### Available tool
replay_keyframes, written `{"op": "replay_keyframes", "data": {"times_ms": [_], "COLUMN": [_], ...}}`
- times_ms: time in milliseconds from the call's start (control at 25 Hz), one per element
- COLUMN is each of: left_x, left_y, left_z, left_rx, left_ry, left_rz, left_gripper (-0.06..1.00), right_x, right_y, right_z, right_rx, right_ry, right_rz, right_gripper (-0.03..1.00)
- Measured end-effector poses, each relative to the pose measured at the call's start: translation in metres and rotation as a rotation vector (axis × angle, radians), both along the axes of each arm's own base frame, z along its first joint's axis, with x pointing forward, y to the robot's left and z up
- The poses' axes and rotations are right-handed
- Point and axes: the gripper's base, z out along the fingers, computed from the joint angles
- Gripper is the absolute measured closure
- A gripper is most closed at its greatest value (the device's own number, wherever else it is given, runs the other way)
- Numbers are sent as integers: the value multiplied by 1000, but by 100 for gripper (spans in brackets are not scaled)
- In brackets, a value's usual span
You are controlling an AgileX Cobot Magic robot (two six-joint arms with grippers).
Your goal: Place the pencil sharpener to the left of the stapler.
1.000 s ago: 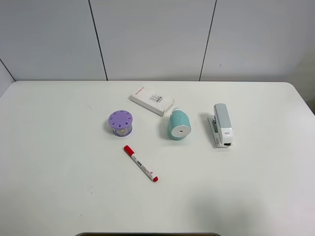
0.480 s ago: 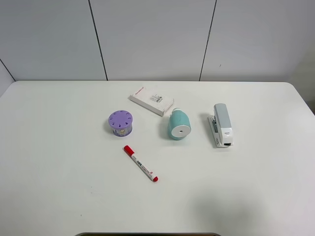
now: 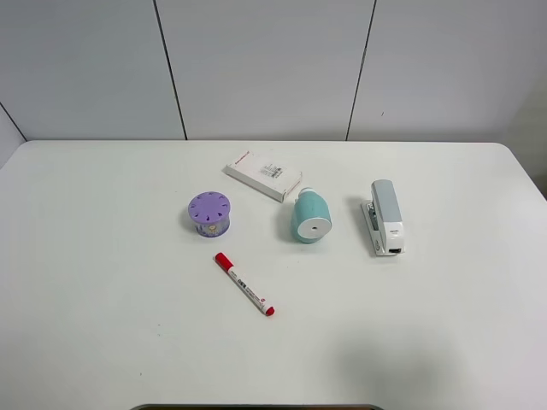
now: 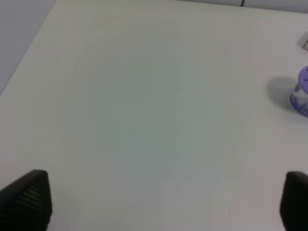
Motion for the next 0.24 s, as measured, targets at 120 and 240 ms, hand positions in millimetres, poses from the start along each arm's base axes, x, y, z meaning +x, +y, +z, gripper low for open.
{"op": "replay_keyframes", "data": {"times_ms": [120, 240], "left_x": [0, 0], "left_y": [0, 0], "left_z": [0, 0], "left_rx": [0, 0], "left_ry": [0, 0], "left_rz": [0, 0], "left_gripper": [-1, -1], "right_x": [0, 0], "right_y": [0, 0], "right_z": [0, 0], "right_rx": [0, -2], "right_ry": [0, 0], "right_rz": [0, 1], "right_gripper": [-2, -2]}}
